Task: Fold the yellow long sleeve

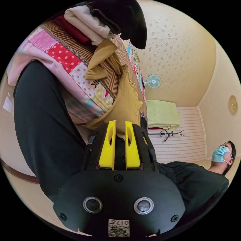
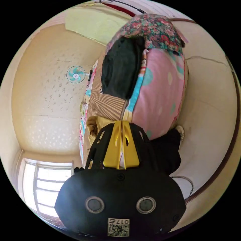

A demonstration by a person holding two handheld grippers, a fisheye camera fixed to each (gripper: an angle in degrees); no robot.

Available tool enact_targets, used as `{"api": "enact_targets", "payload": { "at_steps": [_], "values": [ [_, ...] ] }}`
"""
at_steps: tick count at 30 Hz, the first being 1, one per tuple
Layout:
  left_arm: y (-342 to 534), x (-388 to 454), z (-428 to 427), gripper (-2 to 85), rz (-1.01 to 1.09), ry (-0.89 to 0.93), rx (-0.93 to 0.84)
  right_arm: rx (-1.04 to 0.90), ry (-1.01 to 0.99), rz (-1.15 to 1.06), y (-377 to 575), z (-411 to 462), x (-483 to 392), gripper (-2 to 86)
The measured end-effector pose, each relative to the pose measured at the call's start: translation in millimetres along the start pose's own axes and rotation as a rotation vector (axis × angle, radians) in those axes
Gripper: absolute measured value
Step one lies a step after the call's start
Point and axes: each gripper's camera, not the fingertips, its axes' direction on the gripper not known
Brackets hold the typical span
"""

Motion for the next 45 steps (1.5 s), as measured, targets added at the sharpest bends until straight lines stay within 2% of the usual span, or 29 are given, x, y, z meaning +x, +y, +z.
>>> {"api": "enact_targets", "payload": {
  "at_steps": [4, 8, 11, 12, 14, 15, 16, 19, 22, 24, 30, 31, 34, 35, 38, 40, 41, 42, 45],
  "values": [
    [-1.4, 4.8, -7.5, 6.4, 0.06, -0.017, 0.022, -0.017, 0.004, -0.006, -6.9, -11.7, -13.8, 3.6],
    [3.7, 7.8, -1.8, 6.3, 0.102, -0.038, 0.013, -0.179, 0.12, 0.077, 21.5, 20.4, 23.2, 13.3],
    [5.3, 7.1, 6.7, 6.3, 0.107, -0.021, -0.002, -0.282, -0.032, 0.175, 50.3, 54.5, 69.7, 12.9],
    [5.0, 6.9, 8.5, 6.3, 0.106, -0.015, -0.006, -0.332, -0.145, 0.206, 56.7, 66.0, 80.9, 11.0],
    [2.9, 8.3, 14.0, 6.3, 0.106, 0.01, -0.027, -0.318, -0.136, 0.221, 60.0, 59.0, 81.5, 7.0],
    [2.5, 9.5, 14.3, 6.3, 0.112, 0.013, -0.03, -0.313, -0.108, 0.122, 54.6, 47.1, 70.0, 5.1],
    [2.3, 12.6, 13.6, 6.3, 0.129, 0.012, -0.03, -0.235, -0.113, 0.001, 48.3, 25.8, 57.1, 4.7],
    [5.5, 17.3, 10.1, 6.2, 0.167, -0.028, -0.018, 0.027, -0.034, -0.131, 33.7, -37.8, 47.4, 4.4],
    [11.1, 12.4, 17.0, 6.0, 0.165, -0.043, -0.031, 0.15, 0.035, 0.022, 23.8, -71.0, 87.8, 5.2],
    [14.0, 6.9, 26.9, 5.9, 0.145, -0.024, -0.059, 0.143, 0.015, 0.172, 28.8, -73.2, 126.9, 7.3],
    [21.4, 13.6, 50.6, 5.9, 0.155, 0.002, -0.112, 0.054, -0.314, 0.501, 87.4, -21.9, 207.1, 11.8],
    [21.5, 18.2, 52.1, 5.9, 0.171, -0.008, -0.115, 0.068, -0.428, 0.572, 94.7, -6.5, 215.8, 11.9],
    [20.9, 25.7, 51.6, 6.0, 0.19, -0.019, -0.115, 0.158, -0.602, 0.665, 94.0, 21.1, 216.6, 10.2],
    [21.6, 27.6, 48.2, 6.2, 0.194, -0.018, -0.102, 0.173, -0.6, 0.665, 89.9, 23.2, 213.4, 9.6],
    [26.8, 30.6, 33.3, 6.4, 0.207, -0.016, -0.037, 0.17, -0.39, 0.698, 65.8, 18.4, 178.6, 5.4],
    [31.4, 30.5, 24.0, 6.5, 0.208, -0.033, 0.001, 0.295, -0.271, 0.385, 45.5, -5.3, 94.8, 3.5],
    [34.8, 30.0, 19.1, 6.5, 0.207, -0.054, 0.023, 0.305, -0.235, 0.292, 42.6, -8.4, 67.1, 3.4],
    [36.5, 29.6, 17.2, 6.5, 0.206, -0.068, 0.033, 0.311, -0.175, 0.109, 42.4, -9.3, 8.3, 3.0],
    [40.9, 29.4, 14.7, 6.7, 0.201, -0.151, 0.048, 0.284, -0.222, -0.282, 75.6, 17.2, -131.1, 2.7]
  ]
}}
